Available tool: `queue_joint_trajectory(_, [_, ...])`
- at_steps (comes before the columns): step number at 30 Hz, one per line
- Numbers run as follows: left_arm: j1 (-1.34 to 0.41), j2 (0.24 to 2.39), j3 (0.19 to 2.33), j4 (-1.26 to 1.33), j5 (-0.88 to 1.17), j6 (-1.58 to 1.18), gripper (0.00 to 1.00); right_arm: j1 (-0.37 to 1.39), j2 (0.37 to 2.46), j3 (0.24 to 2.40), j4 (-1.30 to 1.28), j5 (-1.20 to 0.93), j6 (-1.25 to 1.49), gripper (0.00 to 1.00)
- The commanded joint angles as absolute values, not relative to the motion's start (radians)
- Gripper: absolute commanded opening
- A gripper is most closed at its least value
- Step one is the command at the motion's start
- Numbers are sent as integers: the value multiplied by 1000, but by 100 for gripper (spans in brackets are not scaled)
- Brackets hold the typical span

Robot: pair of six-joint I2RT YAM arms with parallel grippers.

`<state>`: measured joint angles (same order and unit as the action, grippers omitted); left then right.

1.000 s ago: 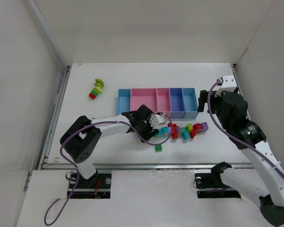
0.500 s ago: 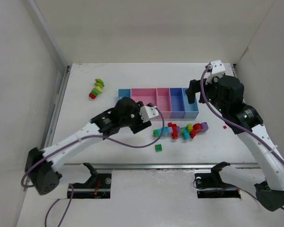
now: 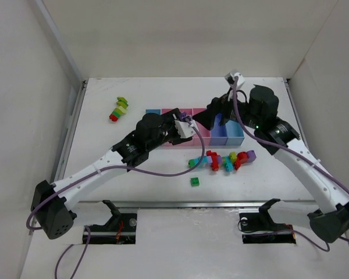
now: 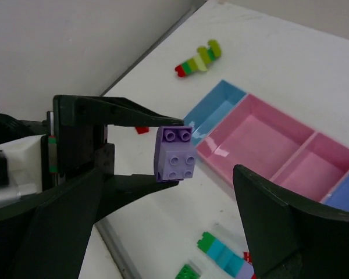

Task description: Sort the legos into containers by color

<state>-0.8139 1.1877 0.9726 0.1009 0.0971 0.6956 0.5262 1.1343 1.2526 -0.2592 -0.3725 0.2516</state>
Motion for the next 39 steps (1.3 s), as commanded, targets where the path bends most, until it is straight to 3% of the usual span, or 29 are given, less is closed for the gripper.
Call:
queue_joint_trajectory(1, [-811, 1172, 1006, 221, 89, 710, 0, 546, 1192, 1311, -164, -515, 298, 98])
queue_joint_trajectory(7, [-811, 1172, 1015, 221, 89, 678, 0, 546, 1224, 1267, -164, -477, 298, 98])
queue_joint_trajectory(12, [-811, 1163, 1015, 221, 107, 658, 0, 546, 1299, 1301, -164, -592, 258, 87])
queue_joint_trajectory(14, [-811, 1154, 1025, 221, 107, 649, 0, 546, 1311, 1301, -164, -601, 247, 79])
queue_joint_trajectory(19, [-811, 1134, 1034, 212, 107, 627, 0, 546, 1330, 1301, -164, -611, 247, 76])
queue_joint_trajectory(23, [-811, 1134, 1034, 201, 117, 615, 0, 546, 1330, 1310, -164, -611, 226, 58])
queue_joint_trajectory(26, [-811, 1134, 1034, 192, 135, 597, 0, 546, 1339, 1330, -164, -637, 216, 37])
queue_joint_trajectory(27, [-811, 1134, 1034, 183, 135, 597, 0, 546, 1339, 1330, -155, -647, 216, 26])
queue_joint_trajectory(30, [-802, 1134, 1034, 160, 135, 575, 0, 546, 1339, 1330, -155, -647, 216, 13])
queue_joint_trajectory(31, [-802, 1134, 1034, 144, 135, 566, 0, 546, 1339, 1330, -155, -638, 216, 2])
queue_joint_trajectory(39, [-773, 1112, 969, 100, 103, 532, 0, 430, 1233, 1240, -155, -543, 225, 0])
